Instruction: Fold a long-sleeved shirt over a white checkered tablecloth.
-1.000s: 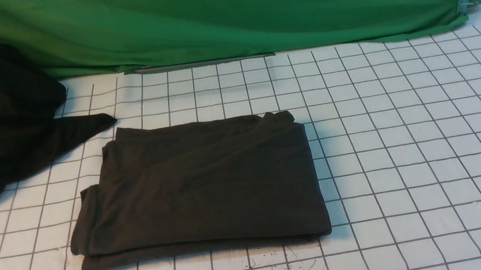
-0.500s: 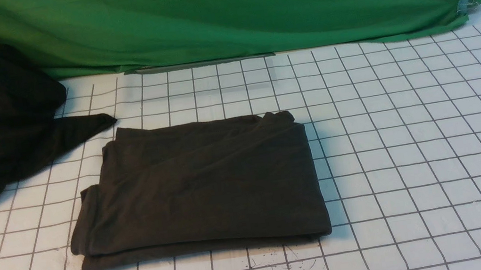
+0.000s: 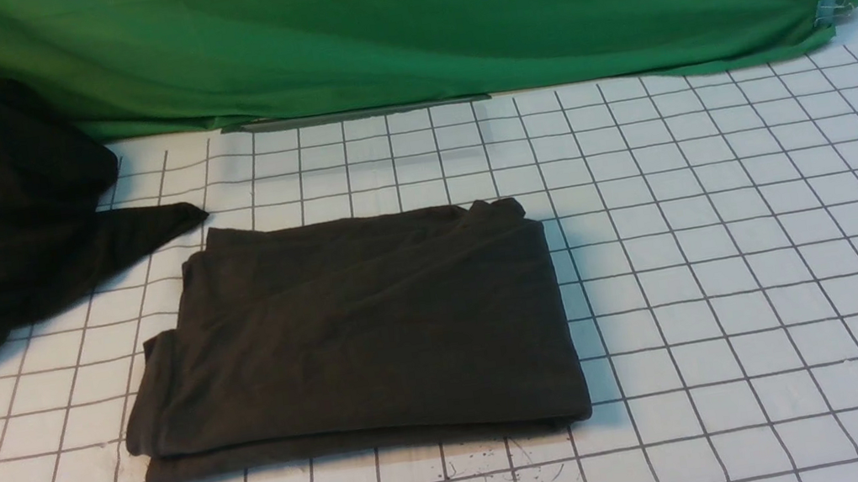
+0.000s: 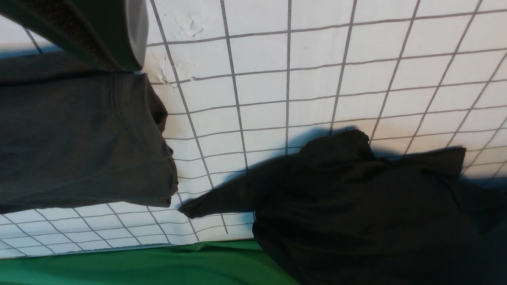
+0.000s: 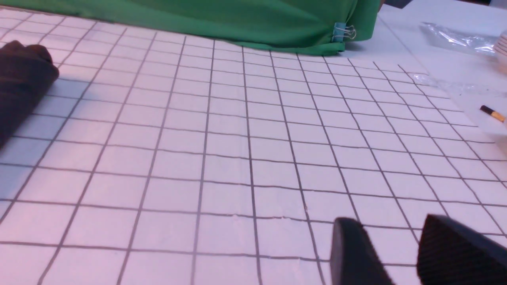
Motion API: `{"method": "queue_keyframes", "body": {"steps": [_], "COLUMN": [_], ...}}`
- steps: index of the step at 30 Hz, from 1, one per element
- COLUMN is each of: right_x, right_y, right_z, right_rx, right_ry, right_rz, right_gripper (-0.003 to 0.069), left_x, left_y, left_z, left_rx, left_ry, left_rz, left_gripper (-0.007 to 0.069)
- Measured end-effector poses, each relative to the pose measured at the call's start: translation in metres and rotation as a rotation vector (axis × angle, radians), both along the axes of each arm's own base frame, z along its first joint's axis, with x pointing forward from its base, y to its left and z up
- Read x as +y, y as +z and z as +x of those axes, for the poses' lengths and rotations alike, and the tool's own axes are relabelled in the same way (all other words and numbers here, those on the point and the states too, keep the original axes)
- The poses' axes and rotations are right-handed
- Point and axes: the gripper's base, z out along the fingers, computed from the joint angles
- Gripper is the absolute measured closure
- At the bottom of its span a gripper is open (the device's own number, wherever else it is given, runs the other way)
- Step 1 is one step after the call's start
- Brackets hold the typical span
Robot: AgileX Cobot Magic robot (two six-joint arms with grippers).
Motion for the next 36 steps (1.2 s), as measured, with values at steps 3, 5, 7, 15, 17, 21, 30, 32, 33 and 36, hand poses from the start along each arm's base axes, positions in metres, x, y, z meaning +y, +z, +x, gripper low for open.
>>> {"method": "queue_keyframes", "body": {"steps": [3, 5, 7, 15, 17, 21, 30, 32, 33, 36], "right_x": [0.0000, -0.0001, -0.0001, -0.0001, -0.0001, -0.0001, -0.0001, -0.0001, -0.0001, -0.0001], "right_y": [0.0000, 0.0000, 0.0000, 0.0000, 0.0000, 0.0000, 0.0000, 0.0000, 0.0000, 0.0000], "right_z": [0.0000, 0.0000, 0.0000, 0.0000, 0.0000, 0.0000, 0.0000, 0.0000, 0.0000, 0.0000], "right_rx": [0.000, 0.000, 0.000, 0.000, 0.000, 0.000, 0.000, 0.000, 0.000, 0.000], "right_ry": [0.000, -0.002, -0.002, -0.002, -0.002, -0.002, -0.002, -0.002, -0.002, -0.002], "right_rz": [0.001, 0.002, 0.002, 0.003, 0.003, 0.003, 0.003, 0.003, 0.003, 0.003], "right_gripper": [0.0417, 0.0417, 0.0417, 0.0417, 0.0417, 0.0417, 0.0417, 0.0417, 0.0417, 0.0417], "left_x": [0.0000, 0.0000, 0.0000, 0.0000, 0.0000, 0.0000, 0.0000, 0.0000, 0.0000, 0.0000], "left_y": [0.0000, 0.0000, 0.0000, 0.0000, 0.0000, 0.0000, 0.0000, 0.0000, 0.0000, 0.0000], "left_z": [0.0000, 0.0000, 0.0000, 0.0000, 0.0000, 0.0000, 0.0000, 0.0000, 0.0000, 0.0000], "left_rx": [0.000, 0.000, 0.000, 0.000, 0.000, 0.000, 0.000, 0.000, 0.000, 0.000], "left_ry": [0.000, 0.000, 0.000, 0.000, 0.000, 0.000, 0.000, 0.000, 0.000, 0.000], "left_rz": [0.001, 0.001, 0.001, 0.001, 0.001, 0.001, 0.003, 0.003, 0.003, 0.003], "left_gripper": [0.0621, 0.0619, 0.0615, 0.0608, 0.0608, 0.0606, 0.0606, 0.0606, 0.0606, 0.0606]}}
